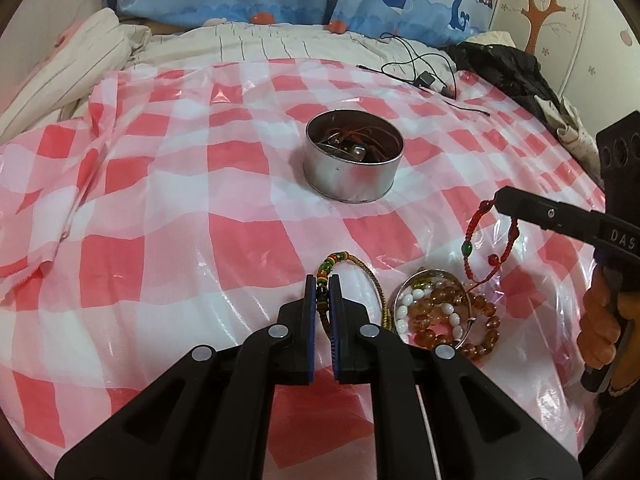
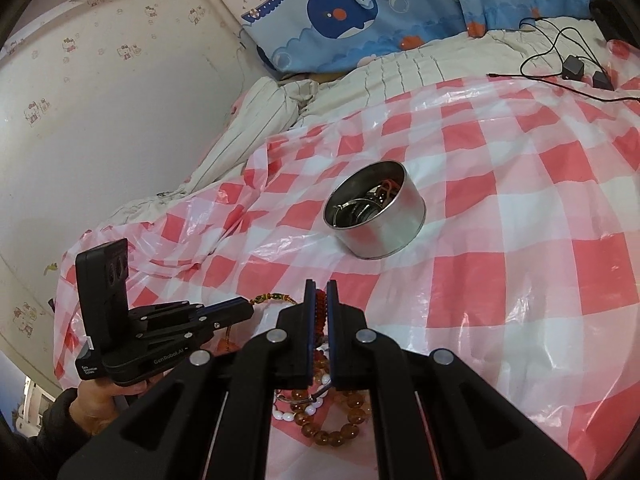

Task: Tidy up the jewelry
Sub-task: 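Carry both bracelets over the tin and open both tools to drop them in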

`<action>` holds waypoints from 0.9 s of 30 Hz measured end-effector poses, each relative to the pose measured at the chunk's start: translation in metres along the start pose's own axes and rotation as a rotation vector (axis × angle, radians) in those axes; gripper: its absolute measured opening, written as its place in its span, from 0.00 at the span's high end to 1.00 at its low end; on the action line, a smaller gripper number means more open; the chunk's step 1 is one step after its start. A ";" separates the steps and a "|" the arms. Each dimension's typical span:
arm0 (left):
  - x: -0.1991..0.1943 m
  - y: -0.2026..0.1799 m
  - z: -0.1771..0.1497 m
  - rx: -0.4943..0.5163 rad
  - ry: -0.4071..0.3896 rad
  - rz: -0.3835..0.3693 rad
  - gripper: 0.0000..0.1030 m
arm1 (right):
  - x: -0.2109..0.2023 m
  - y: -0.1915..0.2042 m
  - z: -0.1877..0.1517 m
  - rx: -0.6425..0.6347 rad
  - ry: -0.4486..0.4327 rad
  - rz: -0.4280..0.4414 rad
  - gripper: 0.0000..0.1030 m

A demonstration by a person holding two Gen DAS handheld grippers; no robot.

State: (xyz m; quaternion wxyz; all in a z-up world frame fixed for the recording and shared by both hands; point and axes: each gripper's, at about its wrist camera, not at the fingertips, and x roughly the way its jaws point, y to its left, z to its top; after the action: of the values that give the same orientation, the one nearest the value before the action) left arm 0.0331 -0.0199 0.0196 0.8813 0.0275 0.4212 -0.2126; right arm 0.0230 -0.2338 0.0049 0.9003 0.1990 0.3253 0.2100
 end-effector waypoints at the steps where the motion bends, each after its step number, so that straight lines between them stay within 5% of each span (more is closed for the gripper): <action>1: -0.001 -0.001 0.000 0.008 -0.002 0.009 0.95 | 0.000 0.000 0.000 0.001 -0.001 0.000 0.94; 14: -0.010 -0.010 0.003 0.065 -0.039 0.051 0.95 | 0.002 0.000 -0.001 -0.003 0.001 -0.019 0.94; 27: -0.042 -0.017 0.019 0.021 -0.132 -0.063 0.95 | -0.010 -0.005 0.009 0.036 -0.054 -0.008 0.94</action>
State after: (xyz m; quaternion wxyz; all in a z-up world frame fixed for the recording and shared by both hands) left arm 0.0174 -0.0250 0.0655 0.8996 0.0092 0.3606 -0.2461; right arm 0.0229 -0.2453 0.0136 0.9058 0.2197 0.3054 0.1950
